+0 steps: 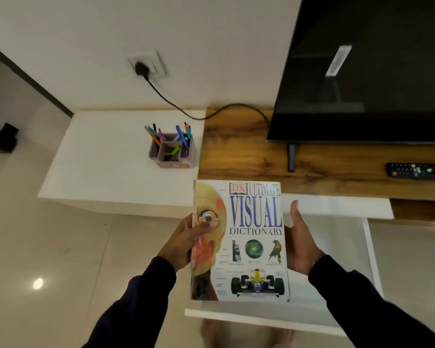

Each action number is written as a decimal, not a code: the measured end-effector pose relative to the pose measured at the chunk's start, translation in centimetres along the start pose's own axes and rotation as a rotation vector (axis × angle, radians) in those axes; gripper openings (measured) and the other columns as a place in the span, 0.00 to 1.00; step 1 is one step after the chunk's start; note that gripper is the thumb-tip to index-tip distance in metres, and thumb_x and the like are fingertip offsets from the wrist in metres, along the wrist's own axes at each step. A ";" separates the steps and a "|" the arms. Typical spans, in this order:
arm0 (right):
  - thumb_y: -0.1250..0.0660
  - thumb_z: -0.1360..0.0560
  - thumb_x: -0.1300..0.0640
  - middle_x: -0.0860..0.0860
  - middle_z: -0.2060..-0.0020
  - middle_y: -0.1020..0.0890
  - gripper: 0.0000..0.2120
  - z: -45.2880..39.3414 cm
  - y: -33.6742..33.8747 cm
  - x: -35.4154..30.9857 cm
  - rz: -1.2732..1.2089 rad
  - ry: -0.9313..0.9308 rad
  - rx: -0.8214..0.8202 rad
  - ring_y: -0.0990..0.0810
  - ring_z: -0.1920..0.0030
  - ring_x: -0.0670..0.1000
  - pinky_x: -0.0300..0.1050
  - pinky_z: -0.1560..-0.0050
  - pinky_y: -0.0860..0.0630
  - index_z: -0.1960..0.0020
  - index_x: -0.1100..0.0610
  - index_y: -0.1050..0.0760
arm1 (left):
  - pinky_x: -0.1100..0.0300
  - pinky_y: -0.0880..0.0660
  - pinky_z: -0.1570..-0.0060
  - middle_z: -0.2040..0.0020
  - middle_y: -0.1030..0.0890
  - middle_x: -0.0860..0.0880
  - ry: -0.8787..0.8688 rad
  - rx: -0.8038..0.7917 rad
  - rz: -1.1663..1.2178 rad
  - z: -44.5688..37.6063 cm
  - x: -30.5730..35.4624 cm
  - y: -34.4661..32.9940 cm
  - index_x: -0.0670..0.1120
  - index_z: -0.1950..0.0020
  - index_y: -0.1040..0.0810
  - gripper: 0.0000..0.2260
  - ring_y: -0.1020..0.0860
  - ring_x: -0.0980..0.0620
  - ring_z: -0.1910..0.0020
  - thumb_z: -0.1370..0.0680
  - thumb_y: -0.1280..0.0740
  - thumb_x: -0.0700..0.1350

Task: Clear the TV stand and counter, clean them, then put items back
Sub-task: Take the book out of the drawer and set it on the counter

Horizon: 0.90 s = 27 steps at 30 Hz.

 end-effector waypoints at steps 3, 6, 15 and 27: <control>0.43 0.21 0.35 0.62 0.34 0.20 0.32 0.8 -4.6 -2.9 0.174 0.135 0.022 0.22 0.33 0.65 0.66 0.28 0.32 0.28 0.55 0.25 | 0.56 0.20 0.63 0.47 0.17 0.37 0.007 0.042 0.018 0.2 4.2 1.1 0.39 0.44 0.19 0.17 0.18 0.43 0.55 0.30 0.23 0.44; 0.33 0.22 0.45 0.58 0.37 0.17 0.25 0.0 -10.1 -5.0 0.359 0.265 0.020 0.18 0.37 0.62 0.66 0.31 0.27 0.29 0.55 0.26 | 0.58 0.20 0.65 0.51 0.16 0.39 -0.036 0.035 0.020 0.2 8.8 2.9 0.40 0.46 0.20 0.12 0.17 0.46 0.58 0.27 0.26 0.42; 0.30 0.23 0.39 0.46 0.38 0.16 0.22 -11.6 -27.9 -8.4 0.582 0.551 0.181 0.17 0.38 0.48 0.57 0.34 0.23 0.31 0.44 0.25 | 0.59 0.20 0.67 0.55 0.16 0.42 -0.089 0.037 -0.056 -3.1 23.2 18.3 0.40 0.46 0.20 0.16 0.18 0.48 0.63 0.30 0.26 0.45; 0.27 0.24 0.44 0.50 0.53 0.12 0.20 -37.8 -45.7 -5.2 0.510 0.461 0.323 0.12 0.56 0.52 0.47 0.60 0.17 0.41 0.56 0.25 | 0.54 0.22 0.58 0.64 0.17 0.50 -0.092 0.369 -0.454 -11.5 36.7 46.0 0.46 0.54 0.20 0.16 0.21 0.49 0.65 0.20 0.35 0.59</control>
Point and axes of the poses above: each hand's wrist, its own z-axis away from the middle knuckle, its own y-axis out of the back of the hand, x = y × z, the point moved 7 cm from there along -z, towards the middle knuckle
